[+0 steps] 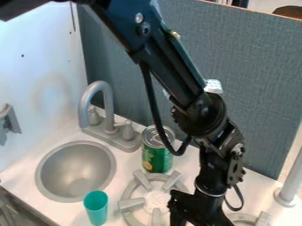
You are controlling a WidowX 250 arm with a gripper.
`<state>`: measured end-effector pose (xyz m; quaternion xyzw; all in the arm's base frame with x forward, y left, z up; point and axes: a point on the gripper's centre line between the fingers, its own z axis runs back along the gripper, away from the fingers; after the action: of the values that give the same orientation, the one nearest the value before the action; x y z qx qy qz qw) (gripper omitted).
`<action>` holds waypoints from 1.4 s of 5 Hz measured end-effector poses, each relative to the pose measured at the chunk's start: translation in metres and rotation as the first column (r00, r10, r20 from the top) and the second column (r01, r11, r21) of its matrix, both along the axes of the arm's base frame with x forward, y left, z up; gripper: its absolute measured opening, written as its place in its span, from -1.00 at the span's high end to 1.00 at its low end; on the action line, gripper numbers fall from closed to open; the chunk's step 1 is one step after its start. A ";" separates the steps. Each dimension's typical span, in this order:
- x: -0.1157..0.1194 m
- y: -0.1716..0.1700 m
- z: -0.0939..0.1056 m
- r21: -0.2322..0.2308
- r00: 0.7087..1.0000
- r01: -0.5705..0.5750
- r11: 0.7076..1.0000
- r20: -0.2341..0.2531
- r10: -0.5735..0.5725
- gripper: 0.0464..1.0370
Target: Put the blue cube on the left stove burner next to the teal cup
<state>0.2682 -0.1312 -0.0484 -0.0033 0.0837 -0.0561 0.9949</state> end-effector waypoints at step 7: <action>0.042 -0.075 -0.019 0.116 0.976 0.218 0.969 -0.021 -0.217 -0.92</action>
<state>0.3101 -0.2061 -0.0674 0.0640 0.0906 -0.1598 0.9809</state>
